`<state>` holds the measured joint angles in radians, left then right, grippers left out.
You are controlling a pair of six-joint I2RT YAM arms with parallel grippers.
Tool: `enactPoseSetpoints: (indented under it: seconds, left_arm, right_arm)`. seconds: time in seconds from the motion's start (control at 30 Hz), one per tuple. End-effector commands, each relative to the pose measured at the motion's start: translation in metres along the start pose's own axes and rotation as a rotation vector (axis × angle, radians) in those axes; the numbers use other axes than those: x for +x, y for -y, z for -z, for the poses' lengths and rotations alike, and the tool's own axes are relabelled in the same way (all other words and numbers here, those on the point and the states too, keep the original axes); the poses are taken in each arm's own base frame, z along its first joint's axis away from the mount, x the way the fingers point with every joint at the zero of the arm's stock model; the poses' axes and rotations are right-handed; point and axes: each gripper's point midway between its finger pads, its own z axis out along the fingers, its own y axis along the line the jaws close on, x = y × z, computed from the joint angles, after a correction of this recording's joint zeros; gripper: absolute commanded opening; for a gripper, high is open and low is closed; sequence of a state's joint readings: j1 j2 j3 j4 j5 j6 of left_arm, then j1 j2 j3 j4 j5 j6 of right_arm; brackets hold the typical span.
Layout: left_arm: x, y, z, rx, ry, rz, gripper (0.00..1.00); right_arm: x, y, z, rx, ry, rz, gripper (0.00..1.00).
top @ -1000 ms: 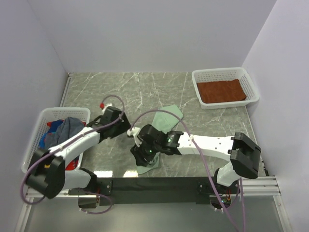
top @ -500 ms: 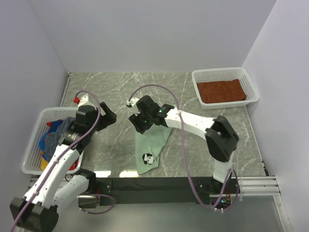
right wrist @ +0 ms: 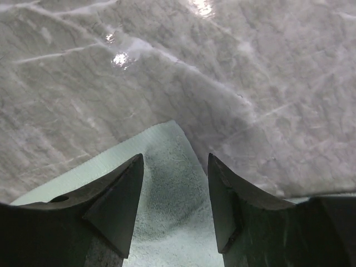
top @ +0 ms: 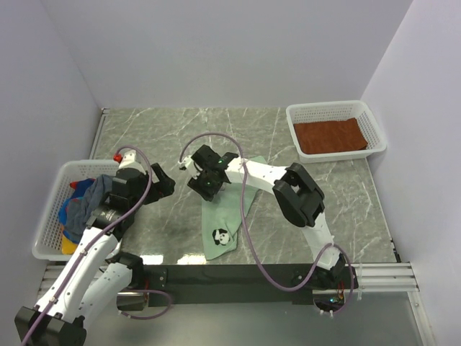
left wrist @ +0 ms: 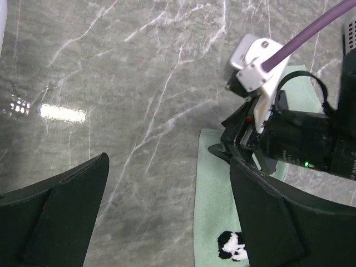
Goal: Fold and stack the towels
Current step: Flatten out the crumpled towel
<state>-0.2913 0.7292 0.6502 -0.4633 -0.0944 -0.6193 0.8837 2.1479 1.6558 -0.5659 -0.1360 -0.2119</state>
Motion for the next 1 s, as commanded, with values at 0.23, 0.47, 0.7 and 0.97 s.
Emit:
enactPoseSetpoints:
  seconds: [0.23, 0.47, 0.7, 0.97]
  left_arm:
    - [-0.017, 0.013, 0.004, 0.059, 0.063, -0.025, 0.95]
    - [-0.017, 0.012, 0.004, 0.06, 0.062, -0.026, 0.95]
    - [-0.011, 0.016, 0.001, 0.083, 0.038, -0.036, 0.95]
    - [0.013, 0.023, -0.009, 0.146, -0.062, -0.039, 0.96]
  right_arm:
    - [-0.006, -0.006, -0.015, -0.018, -0.028, 0.067, 0.57]
    - [0.009, -0.01, -0.032, 0.018, -0.101, 0.098, 0.5]
    - [-0.007, 0.002, -0.02, 0.076, -0.033, 0.059, 0.05]
    - [-0.069, 0.06, 0.051, 0.123, 0.296, -0.189, 0.0]
